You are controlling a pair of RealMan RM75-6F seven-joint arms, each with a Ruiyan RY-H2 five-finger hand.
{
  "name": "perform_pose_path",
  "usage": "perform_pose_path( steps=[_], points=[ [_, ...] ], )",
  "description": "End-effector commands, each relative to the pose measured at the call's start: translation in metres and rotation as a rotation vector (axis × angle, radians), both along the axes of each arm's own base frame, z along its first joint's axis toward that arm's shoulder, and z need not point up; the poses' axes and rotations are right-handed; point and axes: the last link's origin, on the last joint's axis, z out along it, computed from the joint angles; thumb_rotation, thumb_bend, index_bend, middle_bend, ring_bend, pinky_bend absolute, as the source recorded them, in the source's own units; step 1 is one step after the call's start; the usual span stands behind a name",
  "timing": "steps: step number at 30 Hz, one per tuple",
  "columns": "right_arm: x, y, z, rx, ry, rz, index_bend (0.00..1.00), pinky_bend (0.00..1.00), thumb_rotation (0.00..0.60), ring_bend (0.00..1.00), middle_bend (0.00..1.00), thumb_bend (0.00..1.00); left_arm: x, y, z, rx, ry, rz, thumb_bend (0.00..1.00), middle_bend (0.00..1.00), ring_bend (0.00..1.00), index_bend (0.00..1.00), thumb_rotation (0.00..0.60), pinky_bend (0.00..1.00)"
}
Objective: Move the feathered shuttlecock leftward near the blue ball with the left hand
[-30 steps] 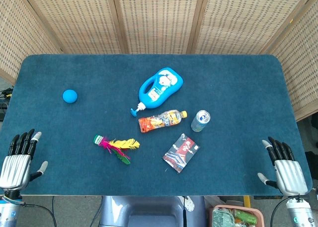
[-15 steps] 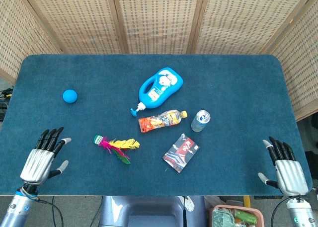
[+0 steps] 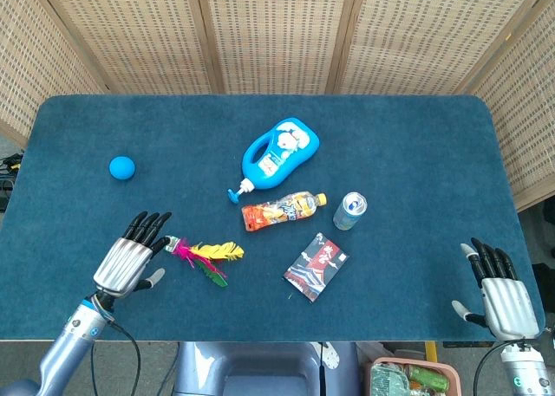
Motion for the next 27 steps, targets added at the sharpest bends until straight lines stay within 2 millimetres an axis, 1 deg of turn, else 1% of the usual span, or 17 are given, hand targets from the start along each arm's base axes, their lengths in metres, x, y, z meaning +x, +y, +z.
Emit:
perform_pose_path(
  steps=[1, 9, 15, 27],
  points=[
    [-0.001, 0.0, 0.0, 0.0, 0.0, -0.002, 0.05, 0.0, 0.6, 0.0, 0.0, 0.17, 0.007, 0.004, -0.008, -0.013, 0.009, -0.013, 0.28, 0.0, 0.0, 0.39, 0.6, 0.0],
    [-0.001, -0.001, 0.0, 0.001, -0.005, -0.003, 0.05, 0.0, 0.6, 0.0, 0.0, 0.17, 0.022, 0.006, -0.03, -0.039, 0.054, -0.051, 0.26, 0.0, 0.0, 0.4, 0.6, 0.0],
    [-0.002, -0.001, 0.001, -0.001, -0.008, -0.007, 0.05, 0.0, 0.6, 0.0, 0.0, 0.17, 0.032, 0.011, -0.046, -0.06, 0.087, -0.064, 0.26, 0.0, 0.0, 0.41, 0.6, 0.0],
    [-0.003, -0.002, 0.002, -0.003, -0.015, -0.006, 0.05, 0.0, 0.6, 0.0, 0.0, 0.17, 0.048, 0.014, -0.07, -0.091, 0.116, -0.071, 0.27, 0.0, 0.0, 0.41, 0.6, 0.0]
  ],
)
